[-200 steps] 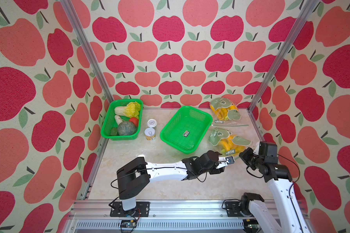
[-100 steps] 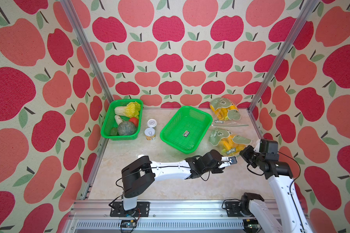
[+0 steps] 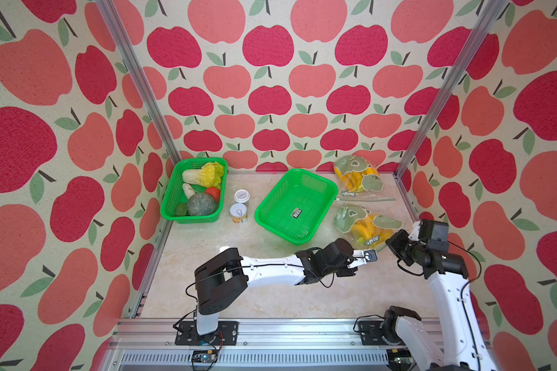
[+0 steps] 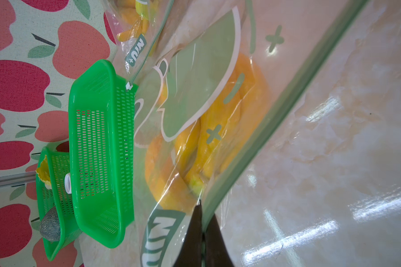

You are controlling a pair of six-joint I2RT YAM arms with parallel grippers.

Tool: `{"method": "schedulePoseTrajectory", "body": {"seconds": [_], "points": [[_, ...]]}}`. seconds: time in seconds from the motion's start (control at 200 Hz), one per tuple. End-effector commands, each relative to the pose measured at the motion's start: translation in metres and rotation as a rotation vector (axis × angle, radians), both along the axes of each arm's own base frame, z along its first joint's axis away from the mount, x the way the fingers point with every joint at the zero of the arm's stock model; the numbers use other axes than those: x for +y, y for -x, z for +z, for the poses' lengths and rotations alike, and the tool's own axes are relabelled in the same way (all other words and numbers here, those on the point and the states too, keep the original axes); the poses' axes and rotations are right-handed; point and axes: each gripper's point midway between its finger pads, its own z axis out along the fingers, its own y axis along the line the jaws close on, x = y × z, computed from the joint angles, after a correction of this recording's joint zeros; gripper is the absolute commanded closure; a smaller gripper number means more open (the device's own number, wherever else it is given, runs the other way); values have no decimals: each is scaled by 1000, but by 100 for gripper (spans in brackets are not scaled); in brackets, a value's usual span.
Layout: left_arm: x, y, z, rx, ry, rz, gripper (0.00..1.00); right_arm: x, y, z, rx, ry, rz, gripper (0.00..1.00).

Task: Open the zip-top bag and take out the banana
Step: Unzip the zipper on the zipper food storage bag.

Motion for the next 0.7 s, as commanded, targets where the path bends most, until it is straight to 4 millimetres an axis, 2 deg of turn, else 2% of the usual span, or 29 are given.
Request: {"method": "schedulePoseTrajectory", "body": {"seconds": [0.0,0.18,0.325,0.455,0.69], "points": [[-6,2,5,30,13,-13,80,3,-2,16,-52,-3,27,98],[-8,2,5,18,9,-10,77,5,-2,12,-43,-16,33,98],[-8,3,6,21,7,-13,78,6,-4,10,-39,-18,36,98],[-9,5,4,30,0,-24,90,4,-3,8,-34,-10,34,98],[-12,8,9,51,13,-33,99,1,-3,-1,-4,13,34,97]]}}
